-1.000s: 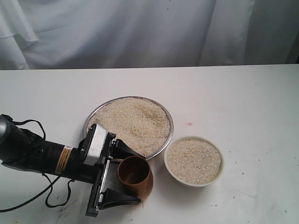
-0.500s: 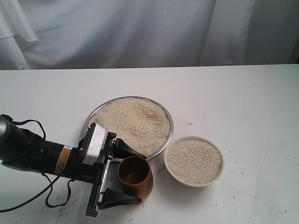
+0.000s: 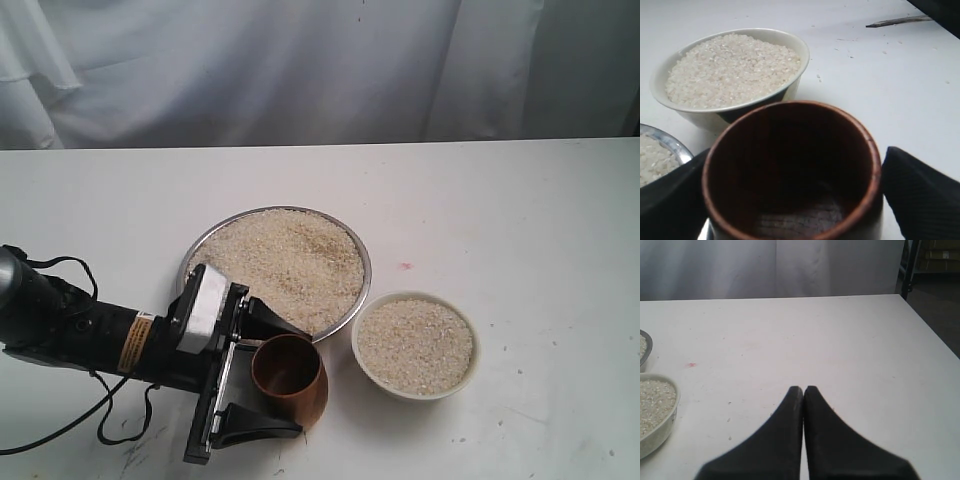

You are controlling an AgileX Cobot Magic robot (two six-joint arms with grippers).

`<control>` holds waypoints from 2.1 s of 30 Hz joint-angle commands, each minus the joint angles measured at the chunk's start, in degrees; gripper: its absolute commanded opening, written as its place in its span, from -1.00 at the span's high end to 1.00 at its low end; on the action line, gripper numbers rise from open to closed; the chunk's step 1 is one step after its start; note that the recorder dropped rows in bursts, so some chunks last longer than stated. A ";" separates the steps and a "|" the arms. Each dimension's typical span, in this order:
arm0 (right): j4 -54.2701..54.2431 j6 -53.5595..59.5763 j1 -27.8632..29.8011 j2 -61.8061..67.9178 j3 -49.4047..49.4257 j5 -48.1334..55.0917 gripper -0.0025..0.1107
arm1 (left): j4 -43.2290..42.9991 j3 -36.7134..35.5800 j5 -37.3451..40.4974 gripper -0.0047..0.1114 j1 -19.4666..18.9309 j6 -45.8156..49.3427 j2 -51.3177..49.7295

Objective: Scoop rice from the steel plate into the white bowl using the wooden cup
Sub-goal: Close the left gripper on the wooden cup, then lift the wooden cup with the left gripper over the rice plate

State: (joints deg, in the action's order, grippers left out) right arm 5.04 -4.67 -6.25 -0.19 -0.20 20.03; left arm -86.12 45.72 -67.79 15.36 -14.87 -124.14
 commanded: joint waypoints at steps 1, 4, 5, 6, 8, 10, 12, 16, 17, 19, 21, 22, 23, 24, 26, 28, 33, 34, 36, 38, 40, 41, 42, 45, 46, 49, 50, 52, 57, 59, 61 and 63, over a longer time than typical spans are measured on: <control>-0.04 -0.02 -0.04 0.19 0.20 -0.22 0.96 | 0.73 0.26 -1.39 -0.46 0.27 -0.20 -0.13; -0.04 -0.02 -0.04 0.19 0.20 -0.22 0.96 | 0.73 0.26 -1.39 -0.32 0.27 -0.29 -0.13; -0.04 -0.02 -0.04 0.19 0.20 -0.22 0.96 | 0.46 0.26 -1.39 -0.24 0.27 -0.29 -0.13; -0.04 -0.02 -0.04 0.19 0.20 -0.22 0.96 | 0.18 0.26 -1.29 -0.16 0.27 -0.29 -0.13; -0.04 -0.02 -0.04 0.19 0.20 -0.22 0.96 | 0.19 0.26 -0.69 0.08 0.27 -0.19 -0.13; -0.04 -0.02 -0.04 0.19 0.20 -0.22 0.96 | 0.19 0.26 0.04 0.25 0.27 -0.56 -0.13; -0.04 -0.02 -0.04 0.19 0.20 -0.22 0.96 | 0.19 0.26 0.16 0.41 0.27 -0.69 -0.13; -0.04 -0.02 -0.04 0.19 0.20 -0.22 0.96 | 0.31 0.26 -1.96 0.54 0.15 -1.30 -0.02; -0.04 -0.02 -0.04 0.19 0.20 -0.22 0.96 | 0.31 0.35 -1.96 0.54 0.15 -1.61 0.09; -0.04 -0.02 -0.04 0.19 0.20 -0.22 0.96 | 0.31 0.47 -1.75 0.54 0.15 -1.75 0.23; -0.04 -0.02 -0.04 0.19 0.20 -0.22 0.96 | 0.31 0.58 -1.98 0.54 0.05 -1.87 0.23; -0.04 -0.02 -0.04 0.19 0.20 -0.22 0.96 | 0.43 0.59 -2.17 0.54 -0.06 -2.53 0.23; -0.04 -0.02 -0.04 0.19 0.20 -0.22 0.96 | 1.24 0.59 -2.17 0.56 -0.07 -3.09 0.37; -0.04 -0.02 -0.04 0.19 0.20 -0.22 0.96 | 1.62 0.59 -2.17 0.60 -0.07 -3.09 0.59; -0.04 -0.02 -0.04 0.19 0.20 -0.22 0.96 | 1.62 0.59 -2.17 0.76 -0.07 -3.09 2.07; -0.04 -0.02 -0.04 0.19 0.20 -0.22 0.96 | 1.62 0.59 -2.17 0.92 -0.07 -3.09 3.47; -0.04 -0.02 -0.04 0.19 0.20 -0.22 0.96 | 1.62 0.59 -2.17 0.92 -0.07 -5.28 6.27; -0.04 -0.02 -0.04 0.19 0.20 -0.22 0.96 | 1.62 0.59 -2.17 0.92 -0.07 -5.86 6.92; -0.04 -0.02 -0.04 0.19 0.20 -0.22 0.96 | 1.62 0.59 -2.17 0.92 -0.07 -6.15 8.04; -0.04 -0.02 -0.04 0.19 0.20 -0.22 0.96 | 1.88 0.59 -2.00 0.92 -0.07 -7.81 9.07; -0.04 -0.02 -0.04 0.19 0.20 -0.22 0.96 | 2.68 0.59 -0.34 0.92 -0.07 -10.83 10.26; -0.04 -0.02 -0.04 0.19 0.20 -0.22 0.96 | 2.97 0.59 1.07 0.92 -0.07 -12.50 10.88; -0.04 -0.02 -0.04 0.19 0.20 -0.22 0.96 | 3.08 0.59 2.07 0.92 -0.07 -13.62 11.42; -0.04 -0.02 -0.04 0.19 0.20 -0.22 0.96 | 3.08 0.59 4.52 0.92 -0.07 -15.54 13.16; -0.04 -0.02 -0.04 0.19 0.20 -0.22 0.96 | 3.20 0.59 5.02 0.92 -0.07 -15.80 13.74; -0.04 -0.02 -0.04 0.19 0.20 -0.22 0.96 | 3.50 0.59 6.53 0.92 -0.07 -18.36 14.93; -0.04 -0.02 -0.04 0.19 0.20 -0.22 0.96 | 3.59 0.59 7.06 0.92 -0.07 -19.31 15.11; -0.04 -0.02 -0.04 0.19 0.20 -0.22 0.96 | 3.59 0.59 8.24 0.92 -0.07 -21.29 15.15; -0.04 -0.02 -0.04 0.19 0.20 -0.22 0.96 | 3.34 0.59 10.42 0.92 -0.21 -22.98 15.15; -0.04 -0.02 -0.04 0.19 0.20 -0.22 0.96 | 3.34 0.59 12.10 0.92 -1.18 -22.49 15.15; -0.04 -0.02 -0.04 0.19 0.20 -0.22 0.96 | 3.34 0.59 12.51 0.92 -2.99 -22.49 15.15; -0.04 -0.02 -0.04 0.19 0.20 -0.22 0.96 | 3.52 0.59 11.66 0.92 -5.58 -22.49 15.15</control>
State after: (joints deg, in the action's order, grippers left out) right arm 5.04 -4.67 -6.25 -0.19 -0.20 20.03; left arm -83.65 46.00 -55.75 12.54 -36.84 -109.63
